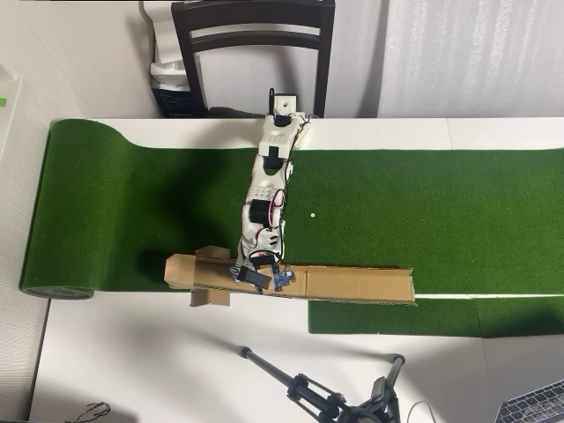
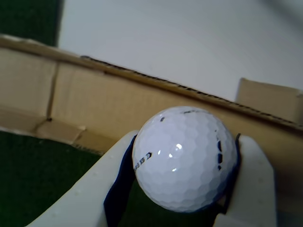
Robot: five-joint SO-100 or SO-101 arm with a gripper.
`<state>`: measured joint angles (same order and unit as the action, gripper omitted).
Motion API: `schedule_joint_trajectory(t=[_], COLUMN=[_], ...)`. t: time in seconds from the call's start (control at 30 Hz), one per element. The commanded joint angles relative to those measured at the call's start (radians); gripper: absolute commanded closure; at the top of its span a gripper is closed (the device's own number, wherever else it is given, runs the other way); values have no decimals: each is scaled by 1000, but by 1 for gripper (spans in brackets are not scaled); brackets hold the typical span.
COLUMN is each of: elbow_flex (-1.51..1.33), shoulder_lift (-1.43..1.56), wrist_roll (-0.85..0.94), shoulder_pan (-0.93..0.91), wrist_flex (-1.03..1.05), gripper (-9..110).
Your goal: Pick up the golf ball and place it on the gray mark at the back.
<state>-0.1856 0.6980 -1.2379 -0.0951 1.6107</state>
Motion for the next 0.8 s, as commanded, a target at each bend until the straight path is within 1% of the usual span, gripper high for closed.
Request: schedule_joint_trajectory(t=[0.0, 0.23, 0.77], elbow_flex=[115, 120, 120], shoulder_lift=[52, 37, 35], wrist_roll=[9, 9, 11], shoulder_pan=[-5, -8, -43], wrist_flex=[20, 8, 6], gripper=[77, 81, 80])
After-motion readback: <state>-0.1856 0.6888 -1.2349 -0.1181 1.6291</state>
